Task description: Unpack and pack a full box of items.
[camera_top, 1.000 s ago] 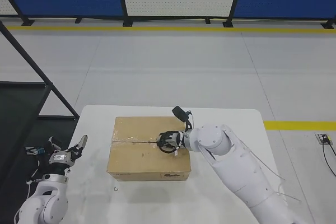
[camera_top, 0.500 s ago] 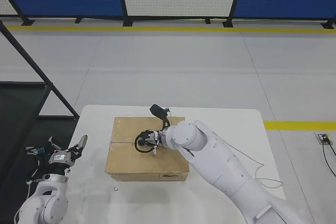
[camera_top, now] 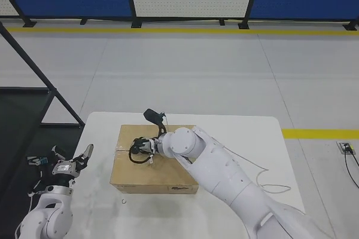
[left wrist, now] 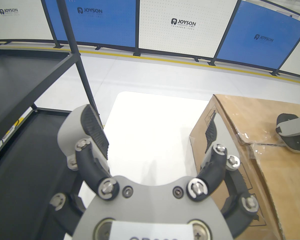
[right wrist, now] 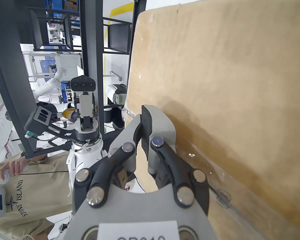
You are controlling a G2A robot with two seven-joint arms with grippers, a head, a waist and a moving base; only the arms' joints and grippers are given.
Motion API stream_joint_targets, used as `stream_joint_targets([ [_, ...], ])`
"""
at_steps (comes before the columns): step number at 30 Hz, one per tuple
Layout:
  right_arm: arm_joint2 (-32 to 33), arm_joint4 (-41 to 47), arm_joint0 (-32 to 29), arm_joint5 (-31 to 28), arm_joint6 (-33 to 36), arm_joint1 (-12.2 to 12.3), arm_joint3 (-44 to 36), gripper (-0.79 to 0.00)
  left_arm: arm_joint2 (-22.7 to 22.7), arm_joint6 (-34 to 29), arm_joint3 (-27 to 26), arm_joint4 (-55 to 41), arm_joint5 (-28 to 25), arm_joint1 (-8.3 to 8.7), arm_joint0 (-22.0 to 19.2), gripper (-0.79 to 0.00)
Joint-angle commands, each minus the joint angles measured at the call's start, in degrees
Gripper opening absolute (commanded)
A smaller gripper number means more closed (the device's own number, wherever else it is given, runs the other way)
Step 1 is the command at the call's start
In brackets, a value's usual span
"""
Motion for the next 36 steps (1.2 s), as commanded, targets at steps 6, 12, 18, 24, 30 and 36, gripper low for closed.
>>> stream_joint_targets([
  [6,0.01,-0.21,1.52,-1.57,2.56,-1.44,4.74,-0.785,0.0,0.0,0.0,0.0,0.0,0.0,0.0,0.0],
  [12,3.11,0.59,1.5,-7.1,0.8,-0.67,5.76,-0.785,0.0,0.0,0.0,0.0,0.0,0.0,0.0,0.0],
  [18,10.44,1.8,-1.58,-17.27,-1.16,3.28,1.42,-0.785,0.0,0.0,0.0,0.0,0.0,0.0,0.0,0.0],
  [24,20.71,-1.48,-10.25,-21.27,-3.15,9.15,-12.68,-0.785,0.0,0.0,0.0,0.0,0.0,0.0,0.0,0.0],
  [30,33.45,-8.0,-27.05,-17.76,-8.14,14.23,-38.06,-0.785,0.0,0.0,0.0,0.0,0.0,0.0,0.0,0.0],
  [36,41.41,-14.08,-40.6,-10.72,-18.01,16.12,-54.77,-0.785,0.0,0.0,0.0,0.0,0.0,0.0,0.0,0.0],
])
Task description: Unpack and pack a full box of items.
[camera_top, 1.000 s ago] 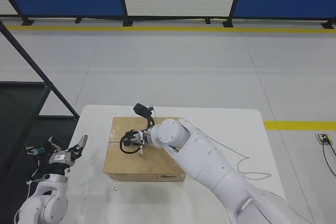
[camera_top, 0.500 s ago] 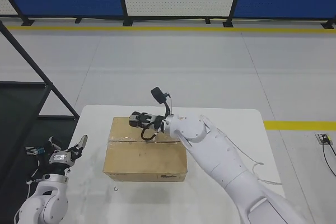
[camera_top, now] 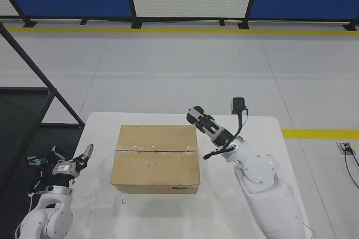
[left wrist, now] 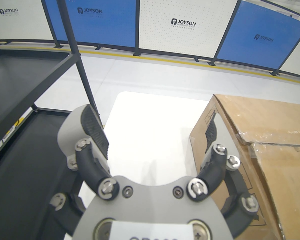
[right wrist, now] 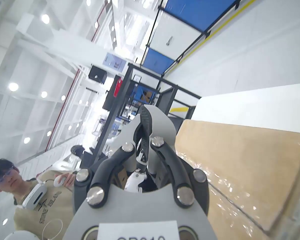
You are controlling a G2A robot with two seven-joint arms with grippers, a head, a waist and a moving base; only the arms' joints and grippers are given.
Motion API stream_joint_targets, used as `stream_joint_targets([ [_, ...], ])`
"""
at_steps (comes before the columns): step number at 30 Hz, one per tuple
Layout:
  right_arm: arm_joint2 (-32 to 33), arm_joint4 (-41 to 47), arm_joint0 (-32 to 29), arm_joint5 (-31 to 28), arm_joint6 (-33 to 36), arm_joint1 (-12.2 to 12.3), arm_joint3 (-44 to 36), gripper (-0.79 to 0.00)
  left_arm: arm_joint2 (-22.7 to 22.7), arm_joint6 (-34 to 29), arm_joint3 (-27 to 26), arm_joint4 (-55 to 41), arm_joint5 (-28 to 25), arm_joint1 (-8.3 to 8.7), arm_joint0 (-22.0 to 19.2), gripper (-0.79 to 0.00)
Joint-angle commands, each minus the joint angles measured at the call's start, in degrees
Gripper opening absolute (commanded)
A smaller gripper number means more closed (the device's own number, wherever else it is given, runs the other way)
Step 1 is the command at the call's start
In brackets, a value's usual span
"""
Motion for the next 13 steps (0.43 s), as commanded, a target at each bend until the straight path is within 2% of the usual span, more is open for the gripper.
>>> stream_joint_targets([
  [1,1.68,-1.07,-3.62,1.83,-3.85,0.22,-3.9,-0.785,0.0,0.0,0.0,0.0,0.0,0.0,0.0,0.0],
  [3,3.51,-0.5,-6.64,2.04,-6.51,0.43,-5.89,-0.779,0.0,0.0,0.0,0.0,0.0,0.0,0.0,0.0],
  [4,4.29,-0.39,-8.0,2.3,-7.77,0.51,-6.54,-0.517,0.0,0.0,0.0,0.0,0.0,0.0,0.0,0.0],
  [5,4.92,0.07,-9.24,2.51,-8.62,0.58,-7.08,-0.04,0.0,0.0,0.0,0.0,0.0,0.0,0.0,0.0],
  [6,5.16,0.09,-9.62,2.63,-8.88,0.61,-7.17,0.0,0.0,0.0,0.0,0.0,0.0,0.0,0.0,0.0],
  [7,4.87,-0.03,-9.11,2.51,-8.57,0.58,-7.06,-0.736,0.0,0.0,0.0,0.0,0.0,0.0,0.0,0.0],
  [13,5.15,0.09,-9.62,2.64,-8.88,0.61,-7.17,-0.347,0.0,0.0,0.0,0.0,0.0,0.0,0.0,0.0],
])
